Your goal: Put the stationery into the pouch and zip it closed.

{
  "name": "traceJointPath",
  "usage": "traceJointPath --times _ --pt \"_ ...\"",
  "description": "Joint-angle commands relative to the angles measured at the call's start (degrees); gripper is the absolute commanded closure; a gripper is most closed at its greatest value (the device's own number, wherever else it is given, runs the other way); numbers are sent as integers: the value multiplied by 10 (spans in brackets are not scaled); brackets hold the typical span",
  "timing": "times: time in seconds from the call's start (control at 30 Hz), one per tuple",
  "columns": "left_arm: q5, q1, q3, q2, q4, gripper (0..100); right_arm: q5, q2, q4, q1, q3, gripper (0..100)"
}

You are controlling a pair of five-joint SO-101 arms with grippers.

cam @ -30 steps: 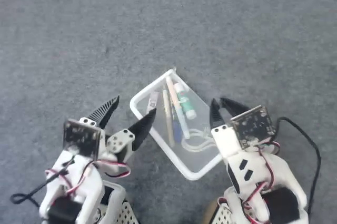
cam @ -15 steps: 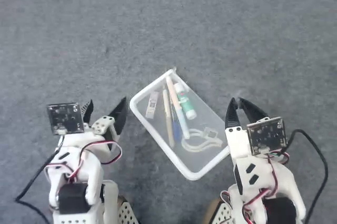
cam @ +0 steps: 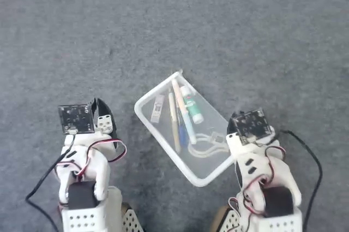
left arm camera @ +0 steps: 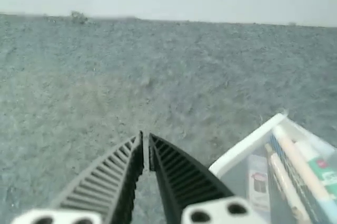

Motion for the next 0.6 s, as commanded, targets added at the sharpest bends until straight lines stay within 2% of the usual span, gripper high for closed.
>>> traceJointPath --times 0.0,0.3,0.4,0.5,0.57 --pt "-12 -3 14 -11 -47 988 14 -8 -36 6 32 991" --pt "-13 4 82 -12 -136 988 11 -8 -65 0 123 989" --pt "-31 34 82 -12 -116 988 10 -3 -95 0 160 991" --pt "-69 76 82 -12 -87 988 -40 -7 -53 0 157 991" --pt "-82 91 82 -12 -71 988 -48 -7 -35 -2 157 991"
